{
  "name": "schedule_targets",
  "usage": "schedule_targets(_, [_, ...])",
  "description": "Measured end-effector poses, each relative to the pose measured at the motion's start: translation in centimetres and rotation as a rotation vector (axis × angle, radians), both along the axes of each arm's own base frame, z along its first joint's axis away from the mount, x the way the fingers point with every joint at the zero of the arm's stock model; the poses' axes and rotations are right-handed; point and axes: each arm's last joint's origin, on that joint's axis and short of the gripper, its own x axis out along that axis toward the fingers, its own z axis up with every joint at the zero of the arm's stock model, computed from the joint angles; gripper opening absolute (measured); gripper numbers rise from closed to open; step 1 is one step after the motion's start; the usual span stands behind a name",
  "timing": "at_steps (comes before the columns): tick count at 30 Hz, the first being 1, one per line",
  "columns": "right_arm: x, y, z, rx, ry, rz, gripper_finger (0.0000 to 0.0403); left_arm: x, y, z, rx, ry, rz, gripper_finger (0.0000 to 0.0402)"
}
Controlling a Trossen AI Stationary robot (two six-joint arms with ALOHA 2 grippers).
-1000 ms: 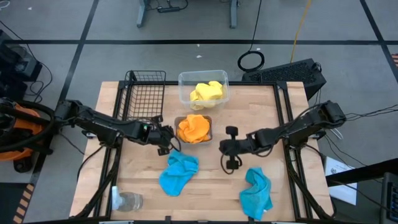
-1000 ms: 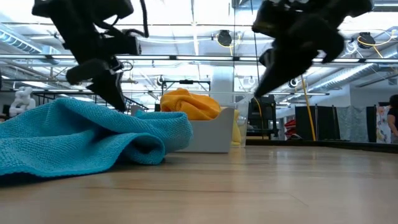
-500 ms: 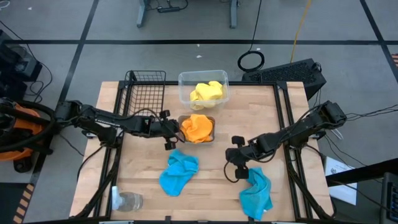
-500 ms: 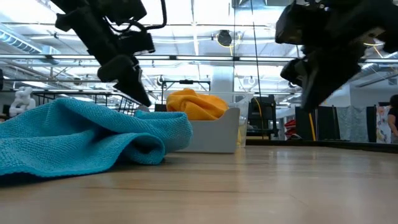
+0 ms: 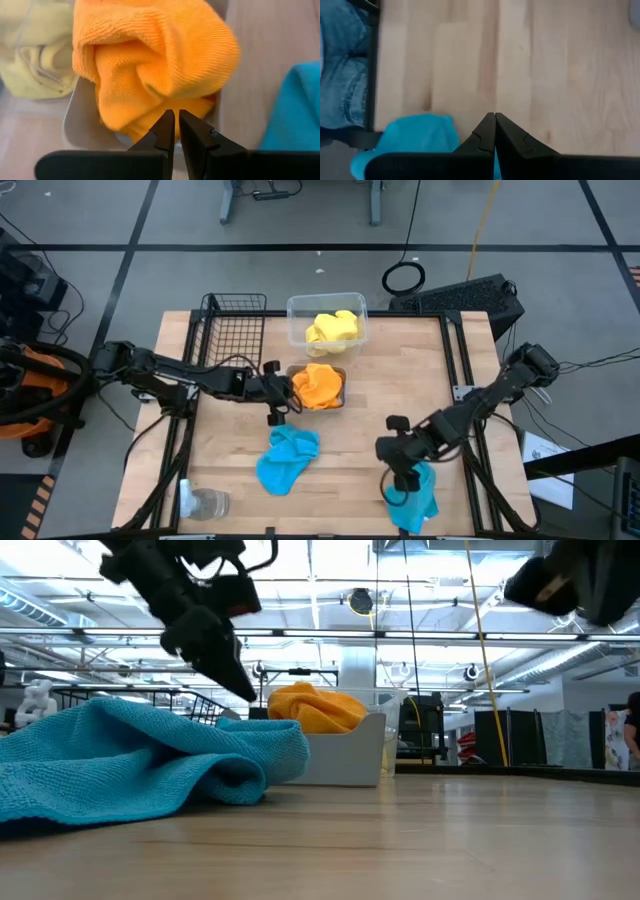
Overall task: Sort microfiber towel by color & place in baskets
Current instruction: Adjust the gray bin
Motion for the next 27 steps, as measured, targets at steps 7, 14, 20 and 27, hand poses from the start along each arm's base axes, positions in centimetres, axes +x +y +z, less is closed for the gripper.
schedule_targets(7, [-1.5,2.4,0.5,0.016,0.002,0.011,0.0000,-1.2,-1.0,0.6,0.062,0.113,0.136,0.0033])
schedule_targets(14, [-3.2,3.6,0.3,0.054,0.084,-0.122,0.0000,-1.7,-1.2,0.3,0.044,0.141,0.189,0.0033])
schedule_targets(20, [-4.1,4.5,0.2,0.109,0.141,-0.183,0.0014,-1.4,-1.1,-0.2,0.024,0.161,0.177,0.0033])
schedule_targets(27, [-6.0,5.8,0.1,0.131,0.225,-0.228,0.0104,-0.9,-1.2,-0.4,0.016,0.139,0.169,0.0033])
